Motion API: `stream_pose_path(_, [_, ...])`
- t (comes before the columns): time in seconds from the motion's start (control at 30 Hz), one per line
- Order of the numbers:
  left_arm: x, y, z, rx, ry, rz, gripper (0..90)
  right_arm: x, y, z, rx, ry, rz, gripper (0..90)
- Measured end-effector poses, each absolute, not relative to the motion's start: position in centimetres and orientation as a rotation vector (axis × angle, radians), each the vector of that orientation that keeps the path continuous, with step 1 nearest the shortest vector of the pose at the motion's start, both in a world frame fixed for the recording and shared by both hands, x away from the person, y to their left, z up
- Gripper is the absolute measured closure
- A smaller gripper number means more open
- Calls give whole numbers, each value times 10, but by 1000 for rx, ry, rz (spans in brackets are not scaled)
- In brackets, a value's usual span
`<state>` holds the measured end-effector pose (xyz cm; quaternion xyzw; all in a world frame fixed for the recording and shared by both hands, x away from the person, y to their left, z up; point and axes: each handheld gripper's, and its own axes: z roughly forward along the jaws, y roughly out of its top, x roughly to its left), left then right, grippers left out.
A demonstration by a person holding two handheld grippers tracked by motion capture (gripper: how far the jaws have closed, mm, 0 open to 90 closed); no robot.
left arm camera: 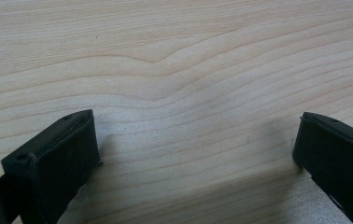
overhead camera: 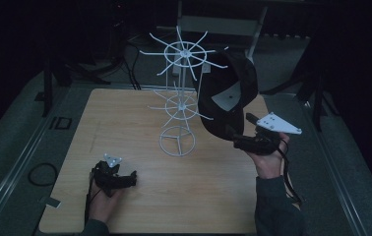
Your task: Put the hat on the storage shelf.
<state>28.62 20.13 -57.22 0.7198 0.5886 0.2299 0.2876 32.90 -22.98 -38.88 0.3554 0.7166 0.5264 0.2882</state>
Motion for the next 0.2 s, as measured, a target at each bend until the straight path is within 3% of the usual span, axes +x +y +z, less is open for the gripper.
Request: stream_pose_path(0.2, [286, 201, -572, 1923, 1572, 614, 2, 324, -229, -393, 961, 1928, 1405, 144])
